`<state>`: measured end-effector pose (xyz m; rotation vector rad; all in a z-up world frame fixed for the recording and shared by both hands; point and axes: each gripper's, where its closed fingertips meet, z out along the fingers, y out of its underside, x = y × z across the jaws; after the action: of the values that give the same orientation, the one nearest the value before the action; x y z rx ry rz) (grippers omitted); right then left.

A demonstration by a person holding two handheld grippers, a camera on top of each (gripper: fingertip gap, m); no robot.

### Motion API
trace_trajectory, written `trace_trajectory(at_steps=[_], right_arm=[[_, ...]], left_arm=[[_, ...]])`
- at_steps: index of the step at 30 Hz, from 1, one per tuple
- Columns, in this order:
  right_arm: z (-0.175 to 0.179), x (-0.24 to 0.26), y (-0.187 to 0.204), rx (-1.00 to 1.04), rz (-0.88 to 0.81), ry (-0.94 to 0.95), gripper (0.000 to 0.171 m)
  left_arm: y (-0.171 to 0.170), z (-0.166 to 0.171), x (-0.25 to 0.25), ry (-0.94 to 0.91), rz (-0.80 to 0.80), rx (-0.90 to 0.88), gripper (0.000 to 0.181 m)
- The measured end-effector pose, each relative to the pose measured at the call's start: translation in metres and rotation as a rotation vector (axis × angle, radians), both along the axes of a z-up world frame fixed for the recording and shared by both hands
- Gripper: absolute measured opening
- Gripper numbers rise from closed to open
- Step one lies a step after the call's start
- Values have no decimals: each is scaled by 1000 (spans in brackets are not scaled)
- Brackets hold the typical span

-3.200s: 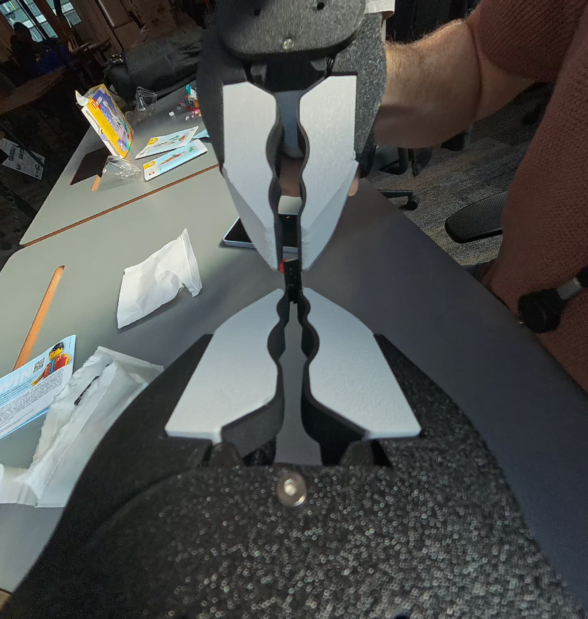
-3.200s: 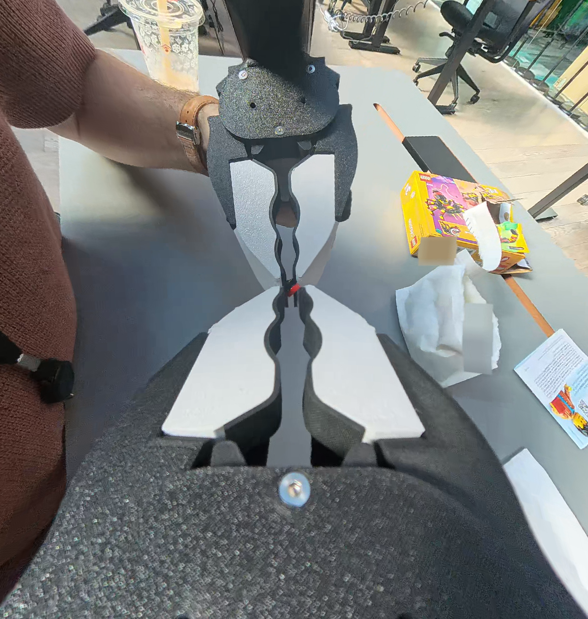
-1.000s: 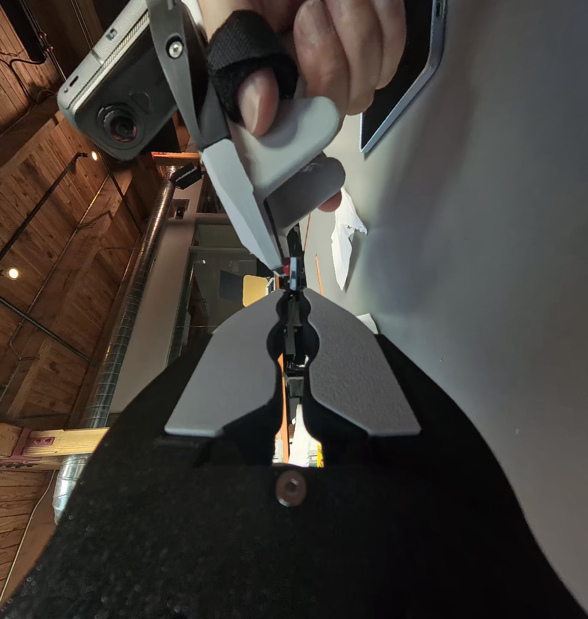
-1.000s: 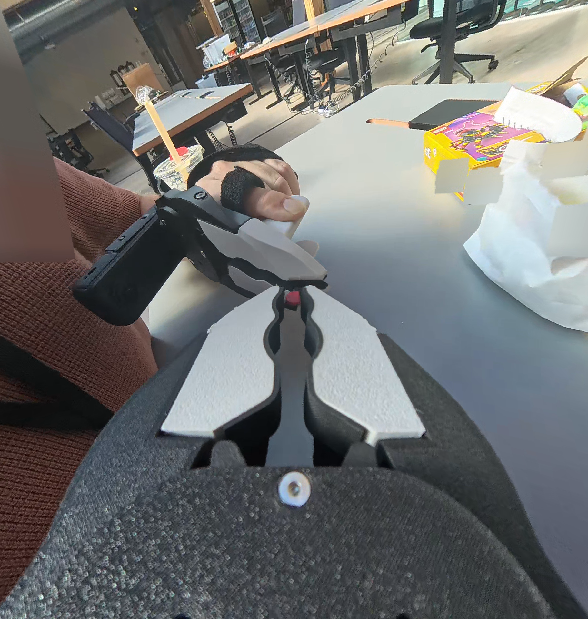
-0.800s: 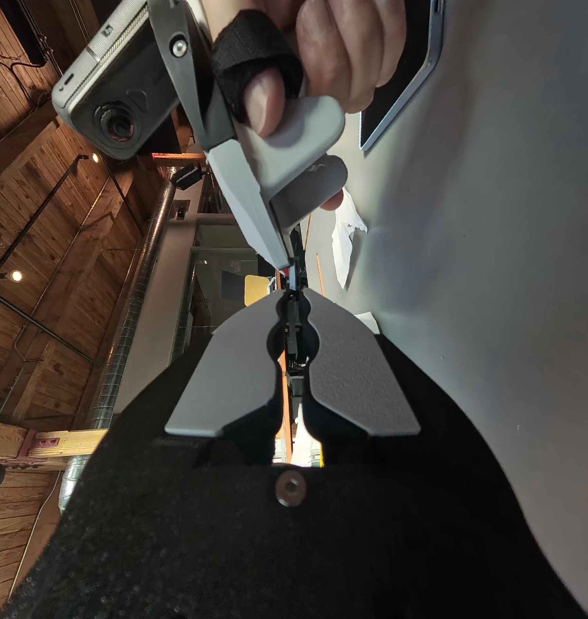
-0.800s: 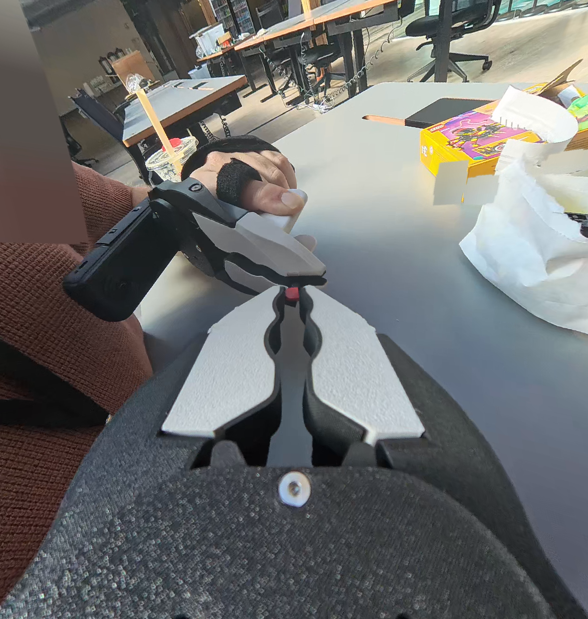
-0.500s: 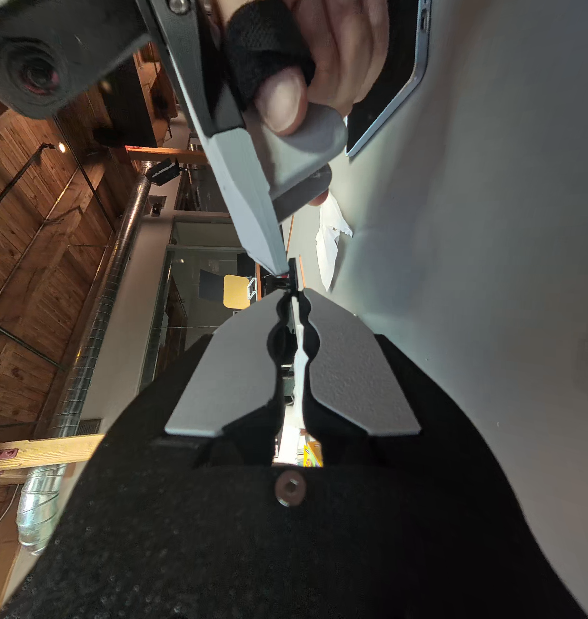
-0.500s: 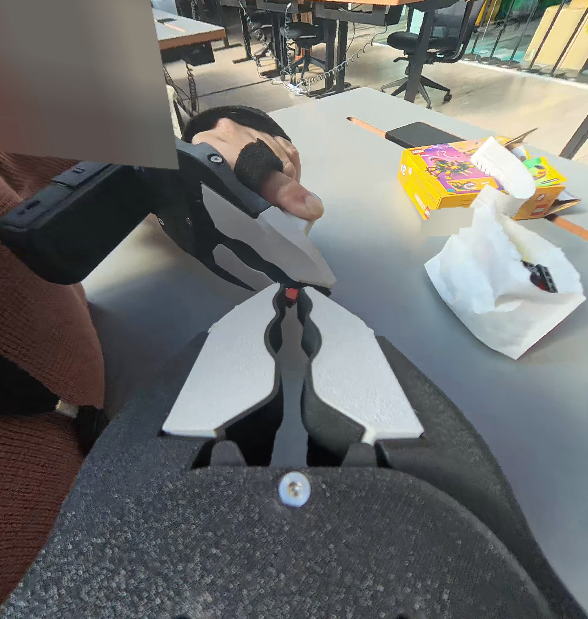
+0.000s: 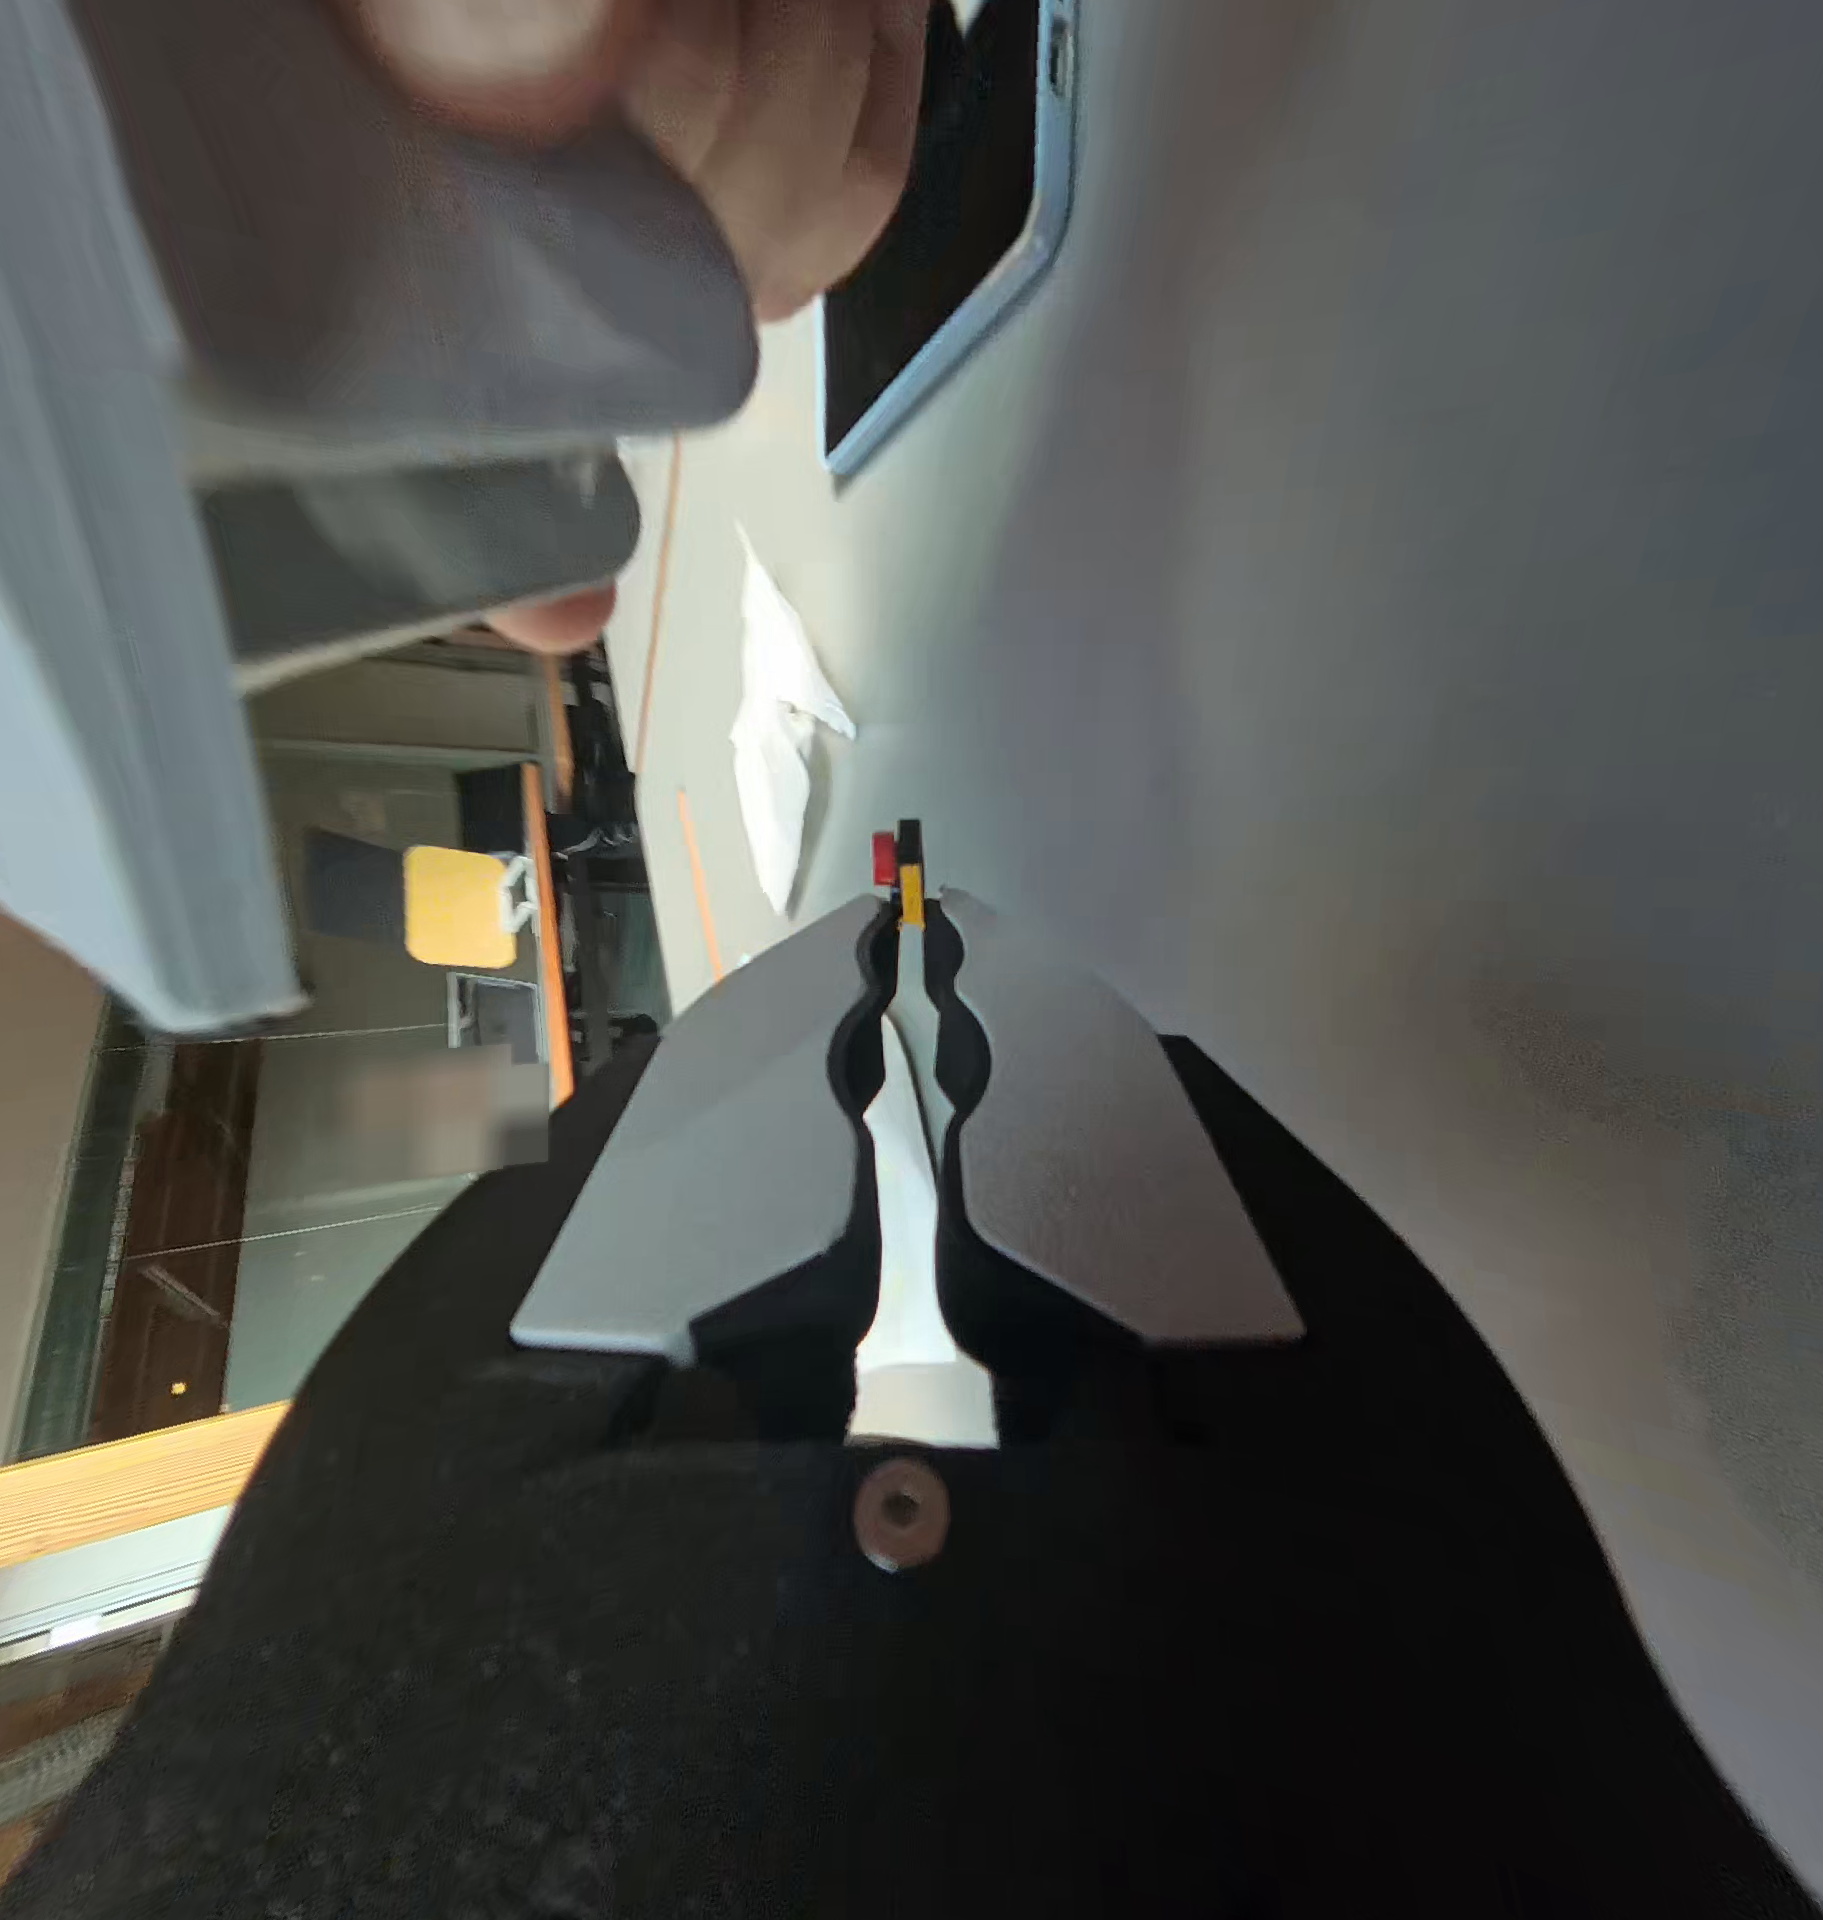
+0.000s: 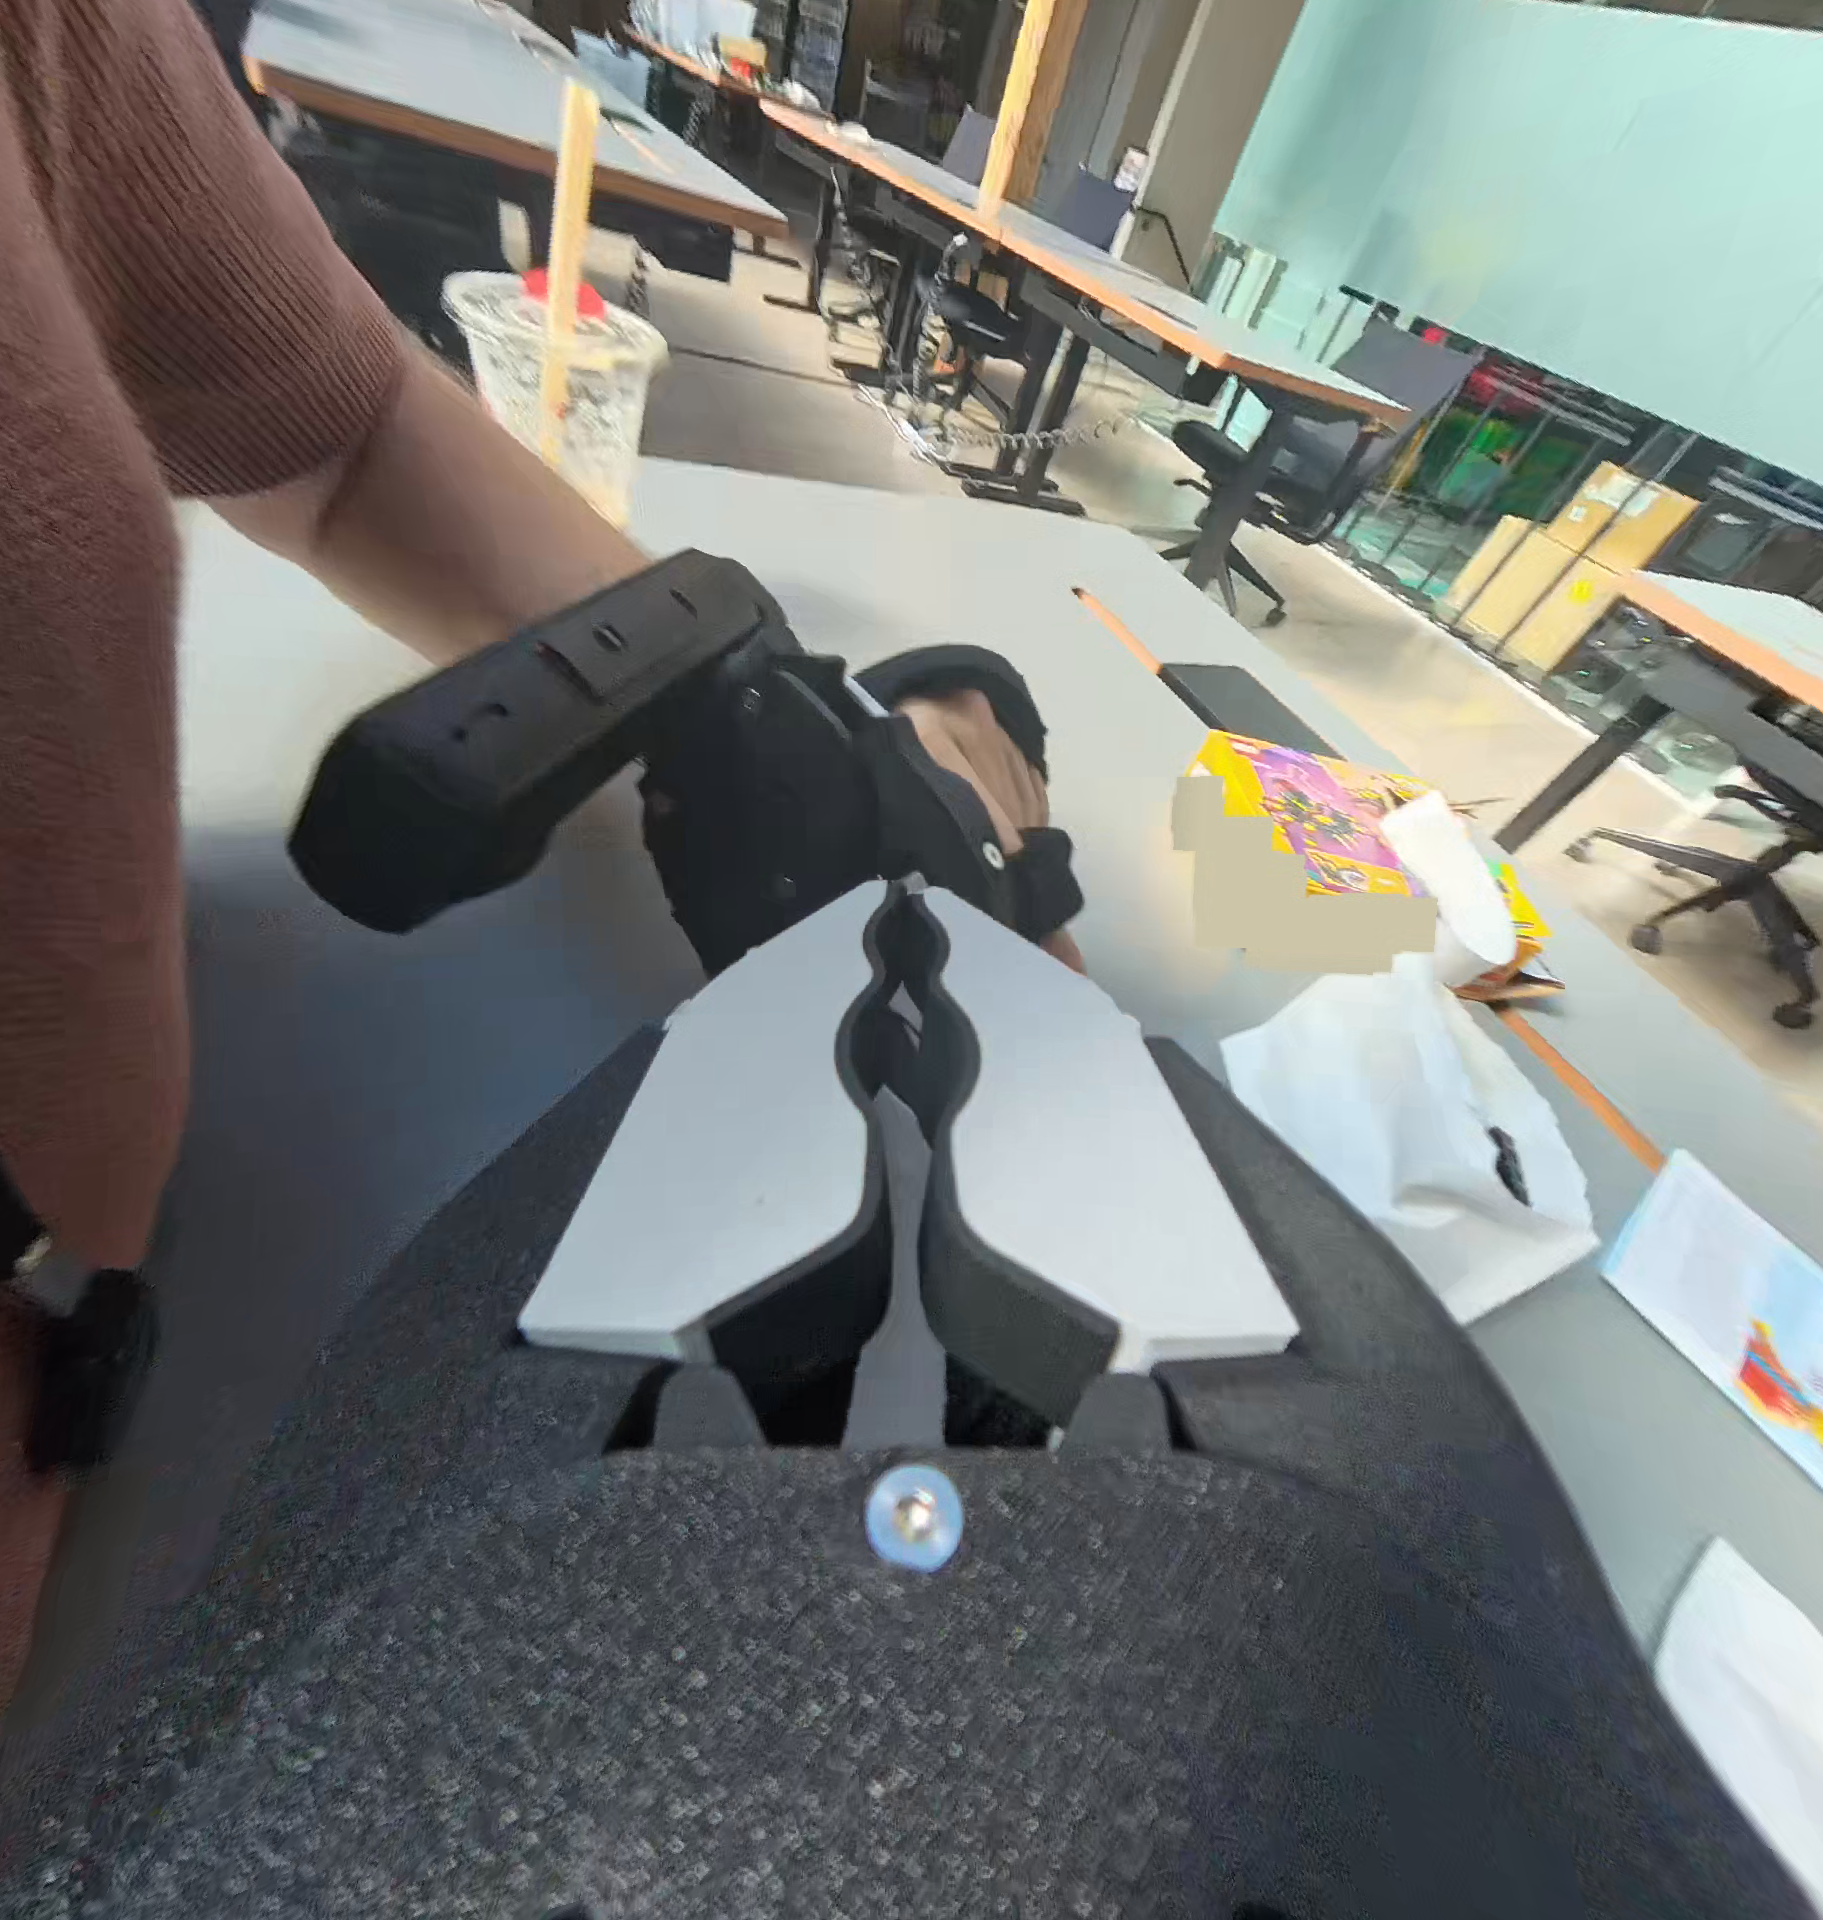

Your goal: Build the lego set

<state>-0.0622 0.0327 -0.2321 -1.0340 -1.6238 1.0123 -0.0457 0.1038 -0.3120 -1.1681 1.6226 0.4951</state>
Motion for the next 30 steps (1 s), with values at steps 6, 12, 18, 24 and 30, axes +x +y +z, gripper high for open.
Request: trace_trajectory(at_steps=[6,12,18,24,30], right_arm=[[-25,2,82,-188,-293,-49,0],[-22,1,79,-275,-199,44,12],[20,3,68,-296,-121,294,13],[38,-10,44,-183,-65,259,11],[47,-20,19,-265,113,152,8]], left_arm=[[11,-4,-23,-26,117,-23,5],[-3,19,-15,-557,68,-402,5],[-30,89,-14,-1200,-279,-696,5],[-45,108,-15,-1333,-452,-804,5],[-55,109,-7,-1296,-523,-856,5]])
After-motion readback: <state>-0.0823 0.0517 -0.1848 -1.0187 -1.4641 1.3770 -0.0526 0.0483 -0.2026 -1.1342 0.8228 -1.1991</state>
